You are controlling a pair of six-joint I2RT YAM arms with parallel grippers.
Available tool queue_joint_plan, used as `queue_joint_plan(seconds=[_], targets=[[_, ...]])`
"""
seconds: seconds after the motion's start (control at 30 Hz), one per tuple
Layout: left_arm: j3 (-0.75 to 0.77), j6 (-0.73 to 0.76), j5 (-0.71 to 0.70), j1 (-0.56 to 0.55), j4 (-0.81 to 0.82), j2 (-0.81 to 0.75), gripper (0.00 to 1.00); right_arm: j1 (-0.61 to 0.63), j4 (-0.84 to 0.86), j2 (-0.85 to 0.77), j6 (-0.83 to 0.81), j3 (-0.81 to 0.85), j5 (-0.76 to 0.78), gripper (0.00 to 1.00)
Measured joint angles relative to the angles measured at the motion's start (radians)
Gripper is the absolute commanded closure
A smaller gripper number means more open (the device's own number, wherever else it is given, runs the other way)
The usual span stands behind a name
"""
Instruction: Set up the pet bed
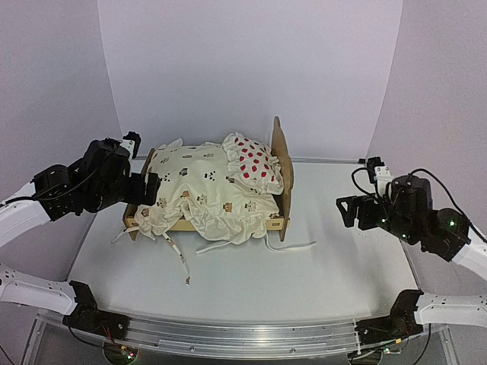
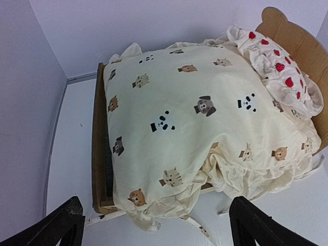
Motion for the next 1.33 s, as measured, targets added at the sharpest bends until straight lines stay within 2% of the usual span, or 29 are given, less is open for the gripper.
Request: queue_joint_plan(seconds=[0.17,0.4,0.6,0.77,1.33], targets=[[-0.012,-0.053,-0.026,0.000,-0.083,-0.013,0.00,0.000,-0.029,-0.071,0.000,-0.051,0.054,0.02],[-0.158,-0.067,-0.030,0.000,-0.093,-0.130,0.00,0.000,-0.031,-0.054,0.000,-0.051,0.076,0.02],[-0.290,-0.046,0.025,0.000,0.010,-0.324,0.00,0.000,-0.034,-0.008,0.000,-0.051,0.079,0.02],[-0.317,-0.023,0.041,0.000,0.067,-0.427,0.00,0.000,-0.038,0.024,0.002,-0.051,0.079,0.02],[-0.322,-0.003,0.040,0.001,0.100,-0.411,0.00,0.000,-0.038,0.147,-0.004,-0.043,0.094,0.02]])
